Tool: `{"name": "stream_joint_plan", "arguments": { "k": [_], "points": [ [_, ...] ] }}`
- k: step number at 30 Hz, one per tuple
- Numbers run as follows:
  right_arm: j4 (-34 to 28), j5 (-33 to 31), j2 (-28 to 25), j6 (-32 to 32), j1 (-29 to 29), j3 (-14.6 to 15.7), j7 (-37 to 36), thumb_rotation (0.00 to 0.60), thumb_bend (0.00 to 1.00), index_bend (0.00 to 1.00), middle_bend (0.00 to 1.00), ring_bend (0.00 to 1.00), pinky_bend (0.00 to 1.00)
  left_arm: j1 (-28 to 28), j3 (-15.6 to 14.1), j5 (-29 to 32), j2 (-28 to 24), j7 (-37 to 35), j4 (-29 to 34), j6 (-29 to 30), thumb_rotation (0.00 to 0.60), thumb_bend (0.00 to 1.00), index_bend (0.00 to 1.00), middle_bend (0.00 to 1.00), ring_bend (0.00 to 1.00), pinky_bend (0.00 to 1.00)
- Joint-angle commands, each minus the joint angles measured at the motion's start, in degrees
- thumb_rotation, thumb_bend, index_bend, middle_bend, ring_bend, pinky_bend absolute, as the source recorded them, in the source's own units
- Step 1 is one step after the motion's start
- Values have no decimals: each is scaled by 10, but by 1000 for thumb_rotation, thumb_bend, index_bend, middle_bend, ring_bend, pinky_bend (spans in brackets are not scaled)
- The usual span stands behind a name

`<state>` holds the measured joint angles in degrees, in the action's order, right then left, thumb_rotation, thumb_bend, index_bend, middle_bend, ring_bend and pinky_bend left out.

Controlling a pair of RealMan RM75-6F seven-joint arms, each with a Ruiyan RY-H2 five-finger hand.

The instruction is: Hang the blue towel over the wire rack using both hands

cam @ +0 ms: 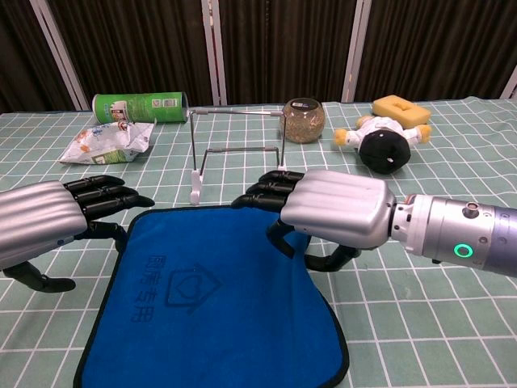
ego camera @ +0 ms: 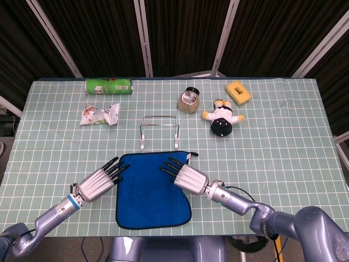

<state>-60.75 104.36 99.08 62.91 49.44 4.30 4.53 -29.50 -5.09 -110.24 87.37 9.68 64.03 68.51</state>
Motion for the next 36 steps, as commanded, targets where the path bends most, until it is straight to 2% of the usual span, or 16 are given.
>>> {"name": "stream_joint_plan", "arguments": {
  "k": [1,20,30,36],
  "points": [
    [-2,-2,-1,-1,0,-1,1,600,369,663,27,0,0,-2,-2,3,8,9,-3,0,600,200,365,0,0,0],
    [6,-3,1,6,-4,1,-11,600,369,651,27,0,0,-24,-14,18,62,-3,-45,-6,600,200,362,0,0,0],
    [7,-4,3,8,-4,-1,-11,600,369,651,28,0,0,-41,-14,23,70,7,-36,-11,600,200,369,0,0,0],
    [5,-4,2,8,-4,0,-9,600,369,651,27,0,0,-49,-17,31,68,18,-20,-24,600,265,382,0,0,0]
  ]
}}
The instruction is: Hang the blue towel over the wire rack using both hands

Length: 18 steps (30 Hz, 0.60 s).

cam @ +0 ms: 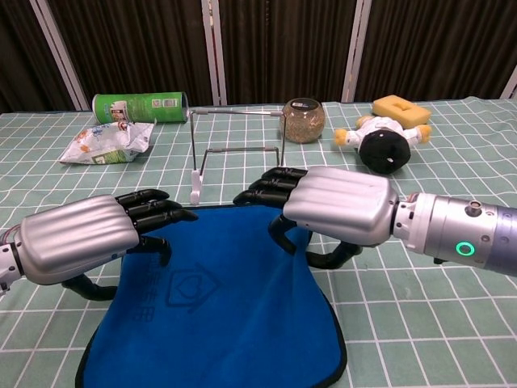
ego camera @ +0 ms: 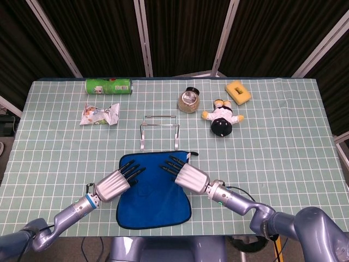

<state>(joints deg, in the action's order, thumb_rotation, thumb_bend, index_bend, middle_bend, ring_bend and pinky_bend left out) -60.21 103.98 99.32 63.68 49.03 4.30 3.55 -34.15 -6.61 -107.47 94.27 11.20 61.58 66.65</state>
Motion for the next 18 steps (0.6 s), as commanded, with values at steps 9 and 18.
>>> {"name": "stream_joint_plan", "arguments": {
  "k": [9,18],
  "points": [
    [-8,1,-2,-1,0,1,8,600,369,650,27,0,0,-8,-5,14,-5,8,18,-14,600,402,399,0,0,0],
    [-15,1,-5,2,-3,1,12,600,369,650,29,0,0,-3,-6,26,0,-11,14,0,600,487,613,0,0,0]
  ]
}}
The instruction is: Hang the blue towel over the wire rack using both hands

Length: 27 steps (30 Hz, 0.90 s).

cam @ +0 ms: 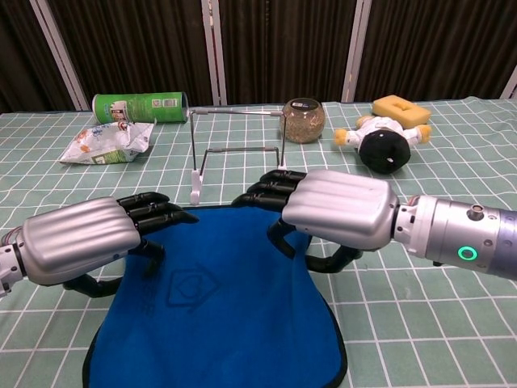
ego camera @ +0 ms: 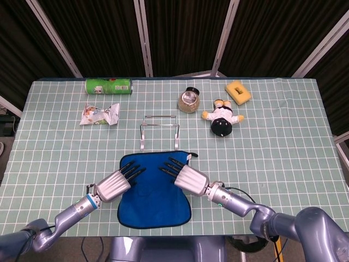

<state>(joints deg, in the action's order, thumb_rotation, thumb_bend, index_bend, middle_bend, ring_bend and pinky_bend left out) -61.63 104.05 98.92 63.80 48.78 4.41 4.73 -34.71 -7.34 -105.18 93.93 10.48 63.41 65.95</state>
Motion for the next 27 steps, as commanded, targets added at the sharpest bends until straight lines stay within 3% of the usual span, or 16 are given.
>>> {"name": "stream_joint_plan", "arguments": {
  "k": [1,9,18,27],
  "points": [
    [-2,0,-2,2,-1,0,0,600,369,650,29,0,0,4,2,4,5,-6,-7,11,600,486,662,0,0,0],
    [-34,7,-26,29,1,-12,-2,600,369,650,34,0,0,8,28,20,-3,-24,15,50,600,507,713,0,0,0],
    [-136,-1,-107,57,19,-70,22,600,370,652,40,0,0,-7,87,38,-56,-16,118,94,600,518,717,0,0,0],
    [-189,-50,-163,31,45,-140,40,600,368,652,44,0,0,-30,166,92,-104,6,203,92,600,517,727,0,0,0]
  ]
}}
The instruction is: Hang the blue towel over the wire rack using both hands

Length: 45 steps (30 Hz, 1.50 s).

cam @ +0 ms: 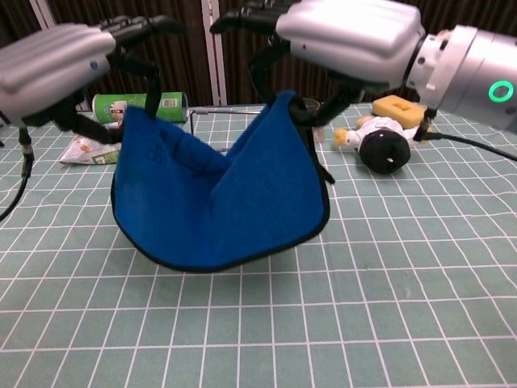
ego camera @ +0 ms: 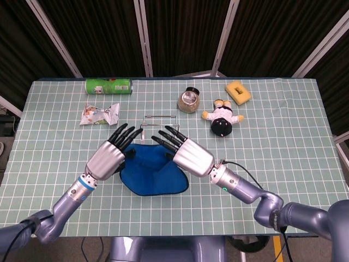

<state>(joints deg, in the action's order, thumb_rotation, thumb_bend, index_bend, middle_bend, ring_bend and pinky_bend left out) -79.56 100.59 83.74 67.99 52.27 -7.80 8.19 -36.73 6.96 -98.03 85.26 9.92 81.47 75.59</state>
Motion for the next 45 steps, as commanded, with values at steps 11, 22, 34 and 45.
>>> {"name": "stream_joint_plan", "arguments": {
  "k": [11,22,34,45],
  "points": [
    [32,-100,-10,-70,68,-100,-4,600,368,652,49,0,0,-67,121,126,-55,68,69,-68,600,518,728,0,0,0],
    [145,-142,19,-99,106,-122,-62,600,366,652,51,0,0,-108,163,194,-42,78,21,-90,600,518,733,0,0,0],
    [218,-156,42,-114,122,-105,-98,600,365,654,53,0,0,-128,144,228,-11,61,-39,-113,600,517,740,0,0,0],
    [246,-155,68,-119,106,-67,-115,600,364,657,52,0,0,-122,110,239,27,17,-106,-127,600,518,739,0,0,0]
  ]
}}
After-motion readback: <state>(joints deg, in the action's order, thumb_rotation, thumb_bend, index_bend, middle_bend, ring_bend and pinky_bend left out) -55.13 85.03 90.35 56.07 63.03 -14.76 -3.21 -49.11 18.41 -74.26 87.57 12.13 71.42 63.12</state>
